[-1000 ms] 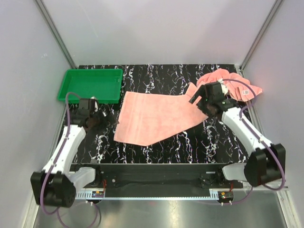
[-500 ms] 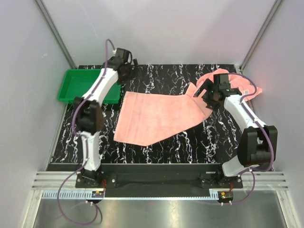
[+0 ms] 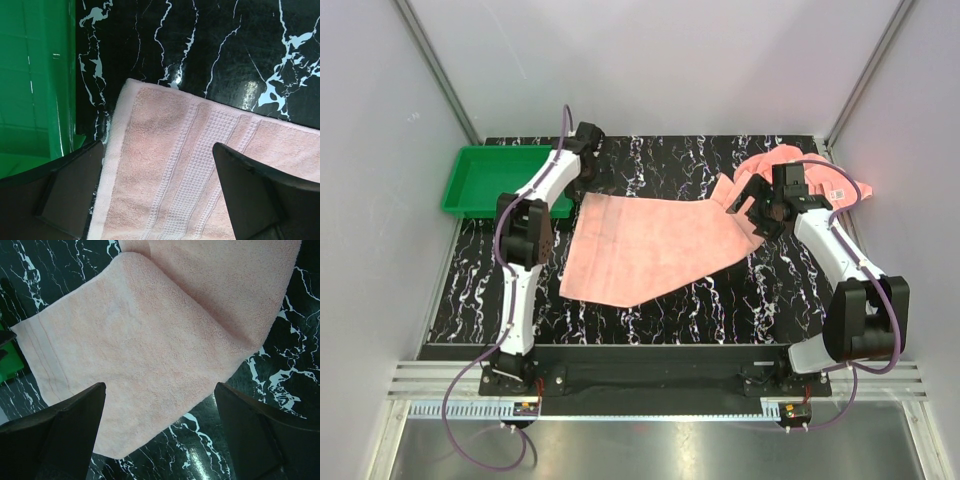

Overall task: Roll the towels
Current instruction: Flatten the towel

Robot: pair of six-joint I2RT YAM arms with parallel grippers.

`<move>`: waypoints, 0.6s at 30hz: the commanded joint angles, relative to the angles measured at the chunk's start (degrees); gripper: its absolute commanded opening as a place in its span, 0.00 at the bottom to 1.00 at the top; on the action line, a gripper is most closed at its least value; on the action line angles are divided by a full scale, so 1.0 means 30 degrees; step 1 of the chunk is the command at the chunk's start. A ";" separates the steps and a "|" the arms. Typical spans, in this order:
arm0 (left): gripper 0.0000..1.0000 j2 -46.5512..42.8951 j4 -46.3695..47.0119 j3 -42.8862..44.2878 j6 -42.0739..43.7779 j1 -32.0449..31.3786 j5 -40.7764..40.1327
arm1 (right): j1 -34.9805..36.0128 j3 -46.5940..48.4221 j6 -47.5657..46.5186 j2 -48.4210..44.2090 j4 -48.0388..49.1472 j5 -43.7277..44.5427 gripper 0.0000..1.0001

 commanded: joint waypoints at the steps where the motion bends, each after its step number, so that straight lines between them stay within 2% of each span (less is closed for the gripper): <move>1: 0.99 0.0449 0.0141 0.0689 0.0560 0.0196 -0.0688 | -0.0067 -0.0044 -0.0494 -0.0727 0.0470 -0.0599 0.98; 11: 0.93 0.1887 0.0462 0.0429 0.0589 0.0489 -0.0220 | -0.0067 -0.0161 -0.0699 -0.0317 0.0528 -0.0629 0.97; 16: 0.83 0.2415 0.0637 0.0166 0.0472 0.0489 0.0218 | -0.0067 -0.0191 -0.0699 -0.0054 0.0675 -0.0804 0.96; 18: 0.72 0.2358 0.0901 -0.0449 0.0414 0.0489 0.0716 | -0.0067 -0.0103 -0.0757 -0.0024 0.0529 -0.0805 0.95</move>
